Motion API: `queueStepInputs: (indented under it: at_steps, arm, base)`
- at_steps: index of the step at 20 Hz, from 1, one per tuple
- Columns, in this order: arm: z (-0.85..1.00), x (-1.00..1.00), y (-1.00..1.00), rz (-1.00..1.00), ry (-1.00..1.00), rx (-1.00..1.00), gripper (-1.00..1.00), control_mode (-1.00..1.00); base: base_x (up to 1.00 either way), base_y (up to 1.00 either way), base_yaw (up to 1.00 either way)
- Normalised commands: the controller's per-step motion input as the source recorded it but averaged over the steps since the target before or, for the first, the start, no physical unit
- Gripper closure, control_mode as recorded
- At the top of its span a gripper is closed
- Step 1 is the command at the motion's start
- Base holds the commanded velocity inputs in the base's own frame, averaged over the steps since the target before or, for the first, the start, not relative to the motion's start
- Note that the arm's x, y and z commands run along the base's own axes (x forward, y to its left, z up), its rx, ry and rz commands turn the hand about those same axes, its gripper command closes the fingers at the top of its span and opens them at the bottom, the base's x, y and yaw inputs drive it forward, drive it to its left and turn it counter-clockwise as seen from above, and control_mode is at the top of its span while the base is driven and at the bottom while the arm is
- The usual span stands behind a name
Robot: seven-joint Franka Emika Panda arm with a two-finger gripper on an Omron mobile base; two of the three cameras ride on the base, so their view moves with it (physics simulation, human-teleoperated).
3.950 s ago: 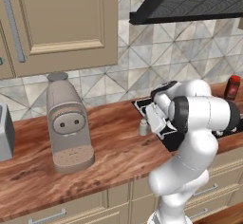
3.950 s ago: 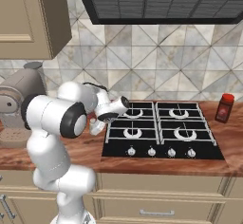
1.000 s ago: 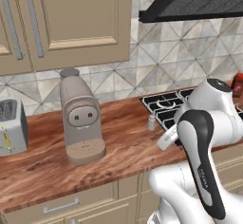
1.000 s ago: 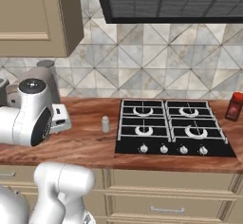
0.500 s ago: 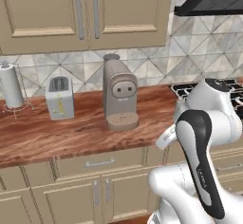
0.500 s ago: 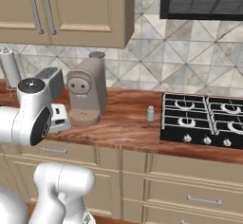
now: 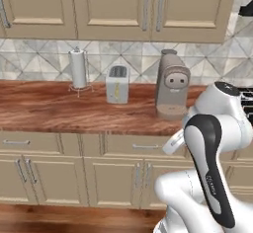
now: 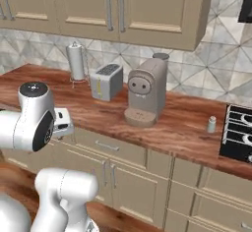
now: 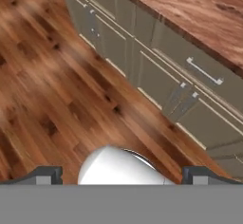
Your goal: Collect the paprika, ketchup, and shaker from the cabinet and place them next to the stove.
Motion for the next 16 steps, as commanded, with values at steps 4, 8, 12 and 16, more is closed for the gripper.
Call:
queueStepInputs:
  at_steps: [4,8,12,16]
  arm:
    - [0.0,0.0,0.0,0.0,0.0,0.0,-1.0,1.0]
    - [0.0,0.0,0.0,0.0,0.0,0.0,-1.0,1.0]
    - [0.0,0.0,0.0,0.0,0.0,0.0,-1.0,1.0]
    - [0.0,0.0,0.0,0.0,0.0,0.0,-1.0,1.0]
  base:
    - [-0.12,0.77,0.54]
    - [-0.04,0.75,0.55]
    - [0.0,0.66,0.57]
    - [0.0,0.63,0.57]
